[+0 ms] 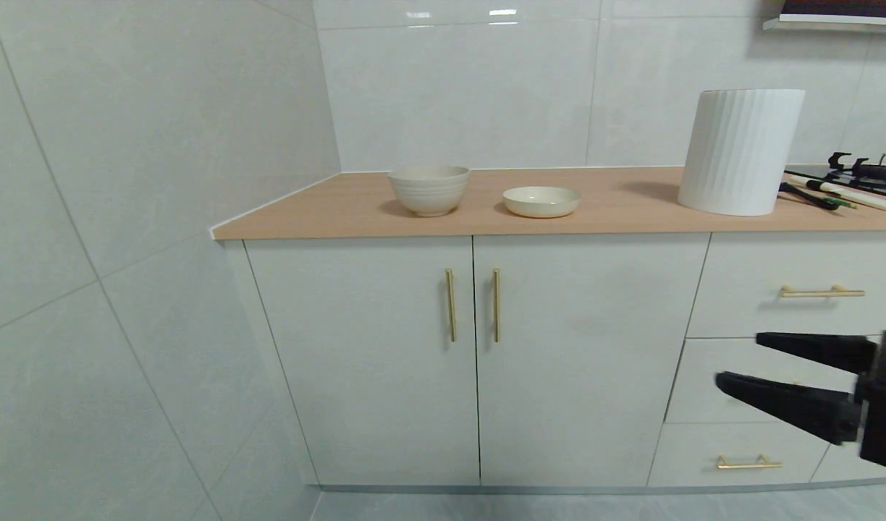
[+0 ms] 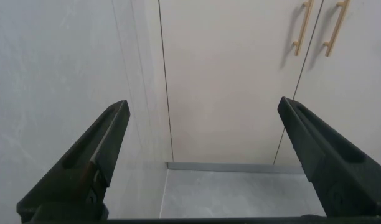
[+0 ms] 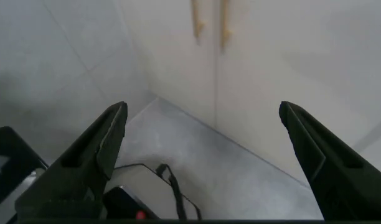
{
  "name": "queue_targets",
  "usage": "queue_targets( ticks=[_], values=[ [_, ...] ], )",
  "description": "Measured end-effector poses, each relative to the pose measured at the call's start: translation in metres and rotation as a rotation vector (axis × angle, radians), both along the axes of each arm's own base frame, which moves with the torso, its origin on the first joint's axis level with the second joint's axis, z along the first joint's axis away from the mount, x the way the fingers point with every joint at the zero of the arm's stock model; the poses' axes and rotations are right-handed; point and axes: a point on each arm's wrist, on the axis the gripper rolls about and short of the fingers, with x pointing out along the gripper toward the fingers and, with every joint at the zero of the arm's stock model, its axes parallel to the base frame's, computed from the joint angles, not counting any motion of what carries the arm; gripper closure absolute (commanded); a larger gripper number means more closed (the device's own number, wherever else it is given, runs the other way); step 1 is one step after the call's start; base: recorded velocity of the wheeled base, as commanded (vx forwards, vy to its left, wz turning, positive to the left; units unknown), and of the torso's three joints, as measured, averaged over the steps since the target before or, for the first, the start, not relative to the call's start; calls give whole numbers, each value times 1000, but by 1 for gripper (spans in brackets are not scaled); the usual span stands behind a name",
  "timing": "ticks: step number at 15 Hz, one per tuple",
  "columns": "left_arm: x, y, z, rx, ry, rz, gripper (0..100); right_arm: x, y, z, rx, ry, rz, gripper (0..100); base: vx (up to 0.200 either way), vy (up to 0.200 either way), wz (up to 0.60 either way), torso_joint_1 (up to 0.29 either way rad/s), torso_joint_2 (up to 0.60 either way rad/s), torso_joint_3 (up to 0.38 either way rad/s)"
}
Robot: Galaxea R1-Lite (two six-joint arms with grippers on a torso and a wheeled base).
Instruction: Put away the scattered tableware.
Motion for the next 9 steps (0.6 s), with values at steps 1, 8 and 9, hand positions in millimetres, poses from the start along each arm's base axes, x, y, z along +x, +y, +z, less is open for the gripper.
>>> queue_targets(
  ticks=[1, 8, 9],
  values=[
    [0, 0, 0, 0, 0, 0, 0, 20, 13, 0, 4, 5, 25, 0, 0, 0, 0, 0, 0, 0],
    [0, 0, 0, 0, 0, 0, 0, 123, 95, -11, 85, 76, 119, 0, 0, 0, 0, 0, 0, 0],
    [0, 0, 0, 0, 0, 0, 0, 131, 102, -19, 79, 95, 124, 0, 0, 0, 0, 0, 0, 0]
  ],
)
